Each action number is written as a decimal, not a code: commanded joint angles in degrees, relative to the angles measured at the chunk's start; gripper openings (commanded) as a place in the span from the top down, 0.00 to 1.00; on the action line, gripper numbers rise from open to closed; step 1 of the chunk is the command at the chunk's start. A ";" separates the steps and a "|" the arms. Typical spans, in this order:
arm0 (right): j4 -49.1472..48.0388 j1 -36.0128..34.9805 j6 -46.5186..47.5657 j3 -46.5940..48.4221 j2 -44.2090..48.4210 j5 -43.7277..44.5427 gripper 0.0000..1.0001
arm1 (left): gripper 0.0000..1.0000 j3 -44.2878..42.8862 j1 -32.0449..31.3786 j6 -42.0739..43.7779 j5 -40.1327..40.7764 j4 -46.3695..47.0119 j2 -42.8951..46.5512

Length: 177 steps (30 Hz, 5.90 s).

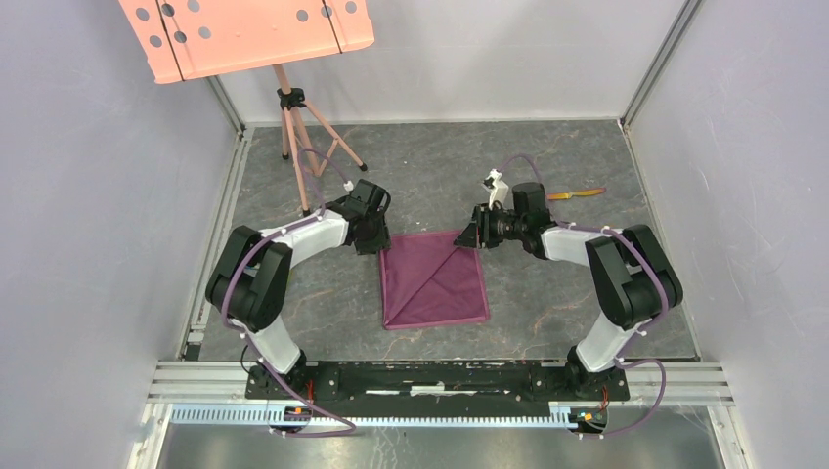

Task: Fold the napkin into a case and place the utensils inside
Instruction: Smooth out the upper triangle-folded napkin at the center of the board, then rotate the upper triangle-folded napkin at the center of the board, then pick up the upper triangle-folded napkin from the center of the board.

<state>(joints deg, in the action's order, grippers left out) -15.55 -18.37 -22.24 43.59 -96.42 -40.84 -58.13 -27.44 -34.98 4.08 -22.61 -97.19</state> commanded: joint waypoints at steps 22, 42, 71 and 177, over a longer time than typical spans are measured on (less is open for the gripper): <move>-6.11 -0.60 -2.55 9.61 -11.82 2.80 0.59 | 0.74 1.86 0.37 2.20 1.82 3.46 -0.63; -1.50 -0.58 -2.45 13.44 -8.05 5.82 0.57 | 0.78 4.77 1.14 2.10 1.53 4.68 -0.64; 14.32 -12.91 8.54 8.41 5.21 15.41 0.49 | 0.82 6.37 1.35 1.47 0.13 5.69 -0.71; 41.29 -58.51 -2.35 15.91 -6.88 70.82 0.72 | 0.18 14.44 12.17 -3.84 -12.24 -4.96 39.17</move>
<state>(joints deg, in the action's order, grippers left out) 27.77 -76.09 -23.92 62.28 -103.39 26.44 -43.48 -15.70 -40.27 -6.44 -27.75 -57.60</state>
